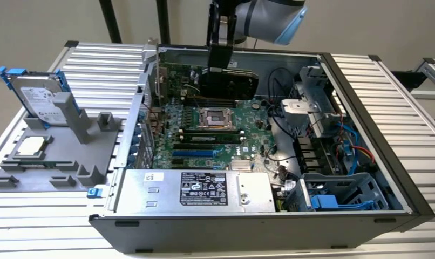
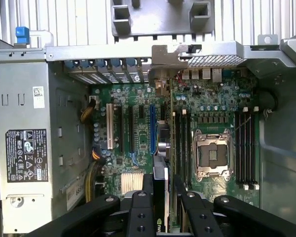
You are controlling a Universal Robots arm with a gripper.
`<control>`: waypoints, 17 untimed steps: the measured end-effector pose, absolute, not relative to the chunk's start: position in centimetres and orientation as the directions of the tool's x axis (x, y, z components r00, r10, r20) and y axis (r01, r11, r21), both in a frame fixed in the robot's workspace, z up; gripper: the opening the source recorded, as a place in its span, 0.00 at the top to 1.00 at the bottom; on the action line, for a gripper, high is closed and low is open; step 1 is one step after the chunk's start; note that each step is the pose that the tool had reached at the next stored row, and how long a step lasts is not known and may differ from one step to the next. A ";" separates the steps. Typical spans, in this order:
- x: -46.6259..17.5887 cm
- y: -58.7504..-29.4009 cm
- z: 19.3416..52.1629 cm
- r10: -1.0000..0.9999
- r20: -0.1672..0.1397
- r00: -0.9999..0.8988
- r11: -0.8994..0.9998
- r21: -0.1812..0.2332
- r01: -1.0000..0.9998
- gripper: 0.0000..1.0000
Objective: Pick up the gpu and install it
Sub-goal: 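Insert the gpu into the slot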
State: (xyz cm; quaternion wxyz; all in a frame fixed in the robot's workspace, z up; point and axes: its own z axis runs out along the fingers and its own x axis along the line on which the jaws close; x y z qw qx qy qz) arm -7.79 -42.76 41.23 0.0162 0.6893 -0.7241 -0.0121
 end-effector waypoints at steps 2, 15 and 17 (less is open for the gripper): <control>-7.8 -42.8 41.2 -0.999 0.007 -0.049 0.049 0.040 -0.998 1.00; -7.8 -42.8 40.4 -0.999 0.007 -0.049 0.049 0.039 -0.998 1.00; -7.8 -42.8 40.3 -0.999 0.007 -0.049 0.049 0.039 -0.998 1.00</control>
